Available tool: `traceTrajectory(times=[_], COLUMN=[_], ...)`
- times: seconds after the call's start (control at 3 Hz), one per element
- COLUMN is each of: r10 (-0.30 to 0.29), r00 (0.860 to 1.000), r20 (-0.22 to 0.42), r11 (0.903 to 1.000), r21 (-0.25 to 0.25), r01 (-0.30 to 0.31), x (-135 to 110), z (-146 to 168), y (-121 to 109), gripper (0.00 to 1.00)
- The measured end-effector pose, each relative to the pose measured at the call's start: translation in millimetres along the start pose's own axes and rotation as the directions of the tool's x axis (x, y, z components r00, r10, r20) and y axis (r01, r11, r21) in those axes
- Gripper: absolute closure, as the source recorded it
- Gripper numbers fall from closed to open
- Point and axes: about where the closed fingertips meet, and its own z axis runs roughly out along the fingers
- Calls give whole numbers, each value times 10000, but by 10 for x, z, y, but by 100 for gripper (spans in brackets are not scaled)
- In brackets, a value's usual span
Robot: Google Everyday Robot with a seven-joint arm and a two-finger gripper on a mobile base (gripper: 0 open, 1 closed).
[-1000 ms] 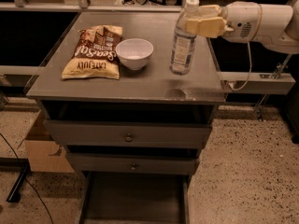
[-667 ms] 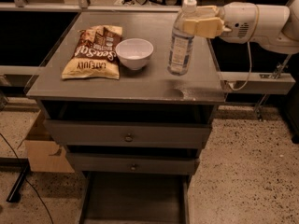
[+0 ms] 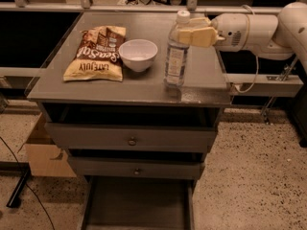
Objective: Pick blue plastic bottle from bottom drawer and place on counter
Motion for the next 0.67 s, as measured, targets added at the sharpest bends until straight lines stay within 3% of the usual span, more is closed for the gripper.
traceTrajectory(times=[0.67], r10=[156], r00=[9999], r20=[-74], r11=[9995], r21=[-259], r01=[-158], x=[46], z=[68], y=[6], gripper=[100])
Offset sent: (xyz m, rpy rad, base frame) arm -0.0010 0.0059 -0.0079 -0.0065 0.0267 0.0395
